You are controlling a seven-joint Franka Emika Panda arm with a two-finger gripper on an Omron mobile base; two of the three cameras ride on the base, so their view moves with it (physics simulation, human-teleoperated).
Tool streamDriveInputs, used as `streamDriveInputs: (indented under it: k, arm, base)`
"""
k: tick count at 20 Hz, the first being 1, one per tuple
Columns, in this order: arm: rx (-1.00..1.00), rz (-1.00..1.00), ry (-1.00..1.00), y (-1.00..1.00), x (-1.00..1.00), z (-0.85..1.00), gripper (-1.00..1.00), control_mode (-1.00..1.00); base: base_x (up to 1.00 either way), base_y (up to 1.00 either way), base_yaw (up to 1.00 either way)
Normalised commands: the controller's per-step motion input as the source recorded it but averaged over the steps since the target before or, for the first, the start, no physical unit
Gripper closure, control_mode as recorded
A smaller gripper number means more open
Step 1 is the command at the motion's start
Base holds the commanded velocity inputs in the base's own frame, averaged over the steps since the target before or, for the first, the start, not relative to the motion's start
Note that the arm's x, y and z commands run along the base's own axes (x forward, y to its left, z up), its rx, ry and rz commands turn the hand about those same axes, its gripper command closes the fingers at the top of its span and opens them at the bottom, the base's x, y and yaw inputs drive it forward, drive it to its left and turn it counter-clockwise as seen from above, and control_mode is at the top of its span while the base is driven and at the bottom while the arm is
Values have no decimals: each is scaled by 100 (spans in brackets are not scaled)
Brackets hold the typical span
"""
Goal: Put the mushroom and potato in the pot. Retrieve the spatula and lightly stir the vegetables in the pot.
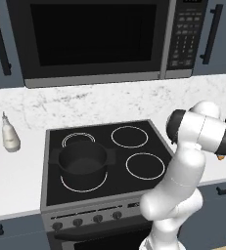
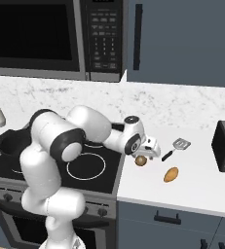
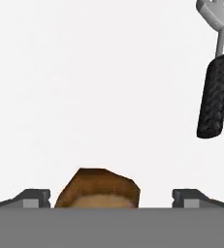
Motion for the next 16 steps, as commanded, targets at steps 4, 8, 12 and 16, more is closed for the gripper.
streamDriveInputs:
  k: [4, 8, 12, 16]
  arm:
    - [0, 0, 0, -4, 34, -56, -100, -100]
    - [3, 0, 0, -1, 6, -39, -100, -100]
    - [0, 0, 0, 0, -2, -19, -100, -100]
    - [0, 0, 0, 8, -25, -2, -100, -100]
  base:
    - [0, 0, 0]
    - [0, 0, 0]
    - [0, 0, 0]
    - [0, 0, 0]
